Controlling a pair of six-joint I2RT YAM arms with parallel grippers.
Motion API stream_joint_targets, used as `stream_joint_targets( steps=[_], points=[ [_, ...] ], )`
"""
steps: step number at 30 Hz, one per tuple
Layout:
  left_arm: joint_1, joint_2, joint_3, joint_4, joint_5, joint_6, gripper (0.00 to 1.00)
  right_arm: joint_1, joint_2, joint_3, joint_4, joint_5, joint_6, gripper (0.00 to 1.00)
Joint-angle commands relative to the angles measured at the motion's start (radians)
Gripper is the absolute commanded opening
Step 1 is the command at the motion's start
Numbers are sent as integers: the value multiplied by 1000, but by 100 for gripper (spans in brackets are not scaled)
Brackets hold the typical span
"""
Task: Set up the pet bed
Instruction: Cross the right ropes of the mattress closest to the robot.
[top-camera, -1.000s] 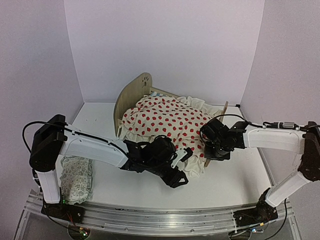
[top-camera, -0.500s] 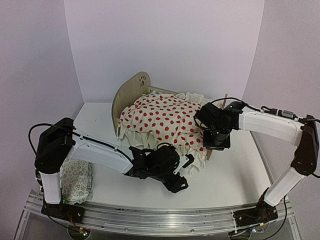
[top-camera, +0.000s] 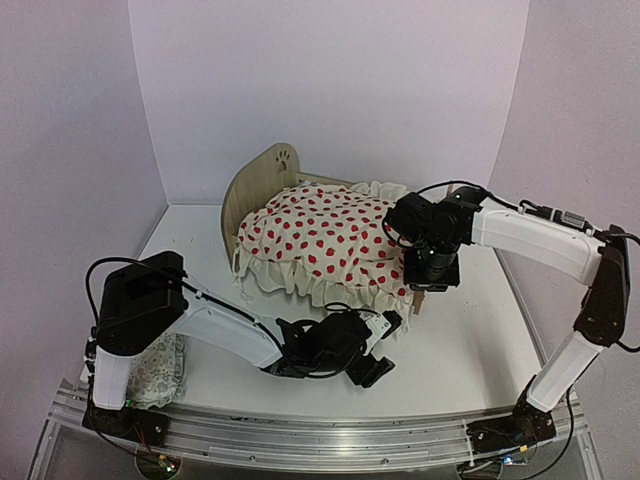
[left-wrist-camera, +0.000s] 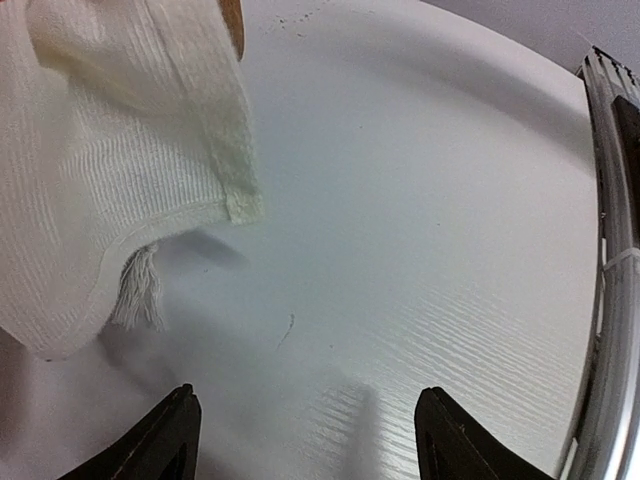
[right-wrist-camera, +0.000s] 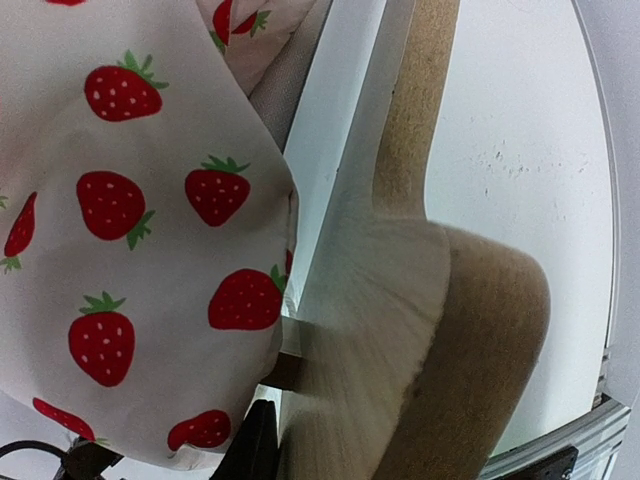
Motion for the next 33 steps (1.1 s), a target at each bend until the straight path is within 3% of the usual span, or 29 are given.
stream_joint_targets(
  steps=[1,8,16,33],
  points=[
    [17,42,-14,189,-43,90,76,19,39,72,240,-8,-140,0],
    [95,64,-91,375,101,94,75,19,43,66,240,-14,-144,0],
    [160,138,-60,455,216,110,81,19,44,65,242,-18,-150,0],
    [182,314,78,540,227,78,83,19,47,72,241,-35,-157,0]
  ],
)
